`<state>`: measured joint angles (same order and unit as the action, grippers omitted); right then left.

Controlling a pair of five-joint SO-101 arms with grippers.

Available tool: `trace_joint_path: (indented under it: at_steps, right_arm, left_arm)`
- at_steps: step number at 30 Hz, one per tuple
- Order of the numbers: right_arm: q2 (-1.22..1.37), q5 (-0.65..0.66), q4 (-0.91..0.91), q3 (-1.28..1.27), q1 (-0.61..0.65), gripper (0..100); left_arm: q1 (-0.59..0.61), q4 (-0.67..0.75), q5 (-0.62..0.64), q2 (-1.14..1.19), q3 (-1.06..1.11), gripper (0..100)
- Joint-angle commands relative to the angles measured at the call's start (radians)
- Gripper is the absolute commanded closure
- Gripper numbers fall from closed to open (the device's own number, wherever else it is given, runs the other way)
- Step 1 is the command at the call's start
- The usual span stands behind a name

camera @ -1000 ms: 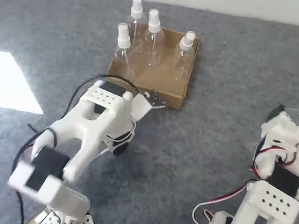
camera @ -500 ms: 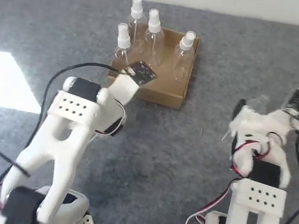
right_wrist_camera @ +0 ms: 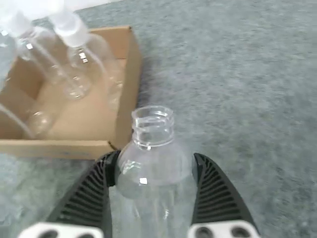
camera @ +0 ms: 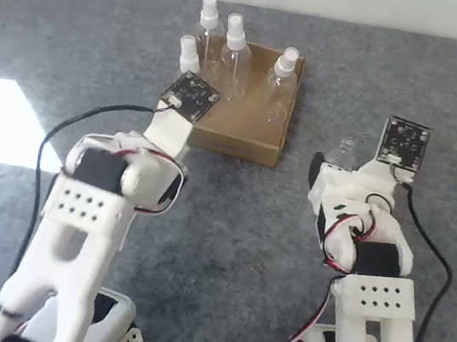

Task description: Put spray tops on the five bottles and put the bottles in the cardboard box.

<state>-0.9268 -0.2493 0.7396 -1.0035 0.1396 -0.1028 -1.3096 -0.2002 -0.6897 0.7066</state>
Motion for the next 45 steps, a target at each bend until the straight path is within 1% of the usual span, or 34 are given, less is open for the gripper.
trace_joint_path:
  at_steps: [1,4,7,11,14,17,20,29,35,40,45]
  right_arm:
    - [-0.051,0.014,-0.005,0.015,0.077,98.6]
    - [-0.054,0.014,-0.016,0.029,0.128,98.6]
    - [-0.087,0.014,-0.054,0.037,0.156,98.6]
    - [-0.145,0.017,-0.119,0.037,0.213,98.6]
    - [-0.162,0.084,-0.148,0.035,0.277,98.6]
    - [-0.162,0.157,-0.160,0.032,0.346,98.6]
    - [-0.170,0.164,-0.160,0.018,0.383,98.6]
    - [-0.171,0.164,-0.160,-0.091,0.386,98.6]
    - [-0.176,0.166,-0.154,-0.101,0.400,98.6]
    - [-0.292,0.170,-0.151,-0.157,0.460,98.6]
    - [-0.466,0.186,-0.160,-0.259,0.467,98.6]
  left_arm:
    - [0.005,0.055,0.064,-0.129,0.015,97]
    - [0.005,0.069,0.110,-0.195,0.028,97]
    - [0.006,0.069,0.130,-0.239,0.025,97]
    - [0.058,0.095,0.172,-0.278,0.013,97]
    - [0.107,0.126,0.199,-0.302,0.008,97]
    - [0.126,0.141,0.232,-0.330,0.007,97]
    - [0.126,0.158,0.267,-0.365,0.007,97]
    - [0.126,0.252,0.408,-0.519,0.013,97]
    - [0.124,0.331,0.488,-0.551,0.013,97]
    - [0.118,0.400,0.529,-0.554,0.007,97]
    - [0.117,0.423,0.580,-0.554,-0.013,97]
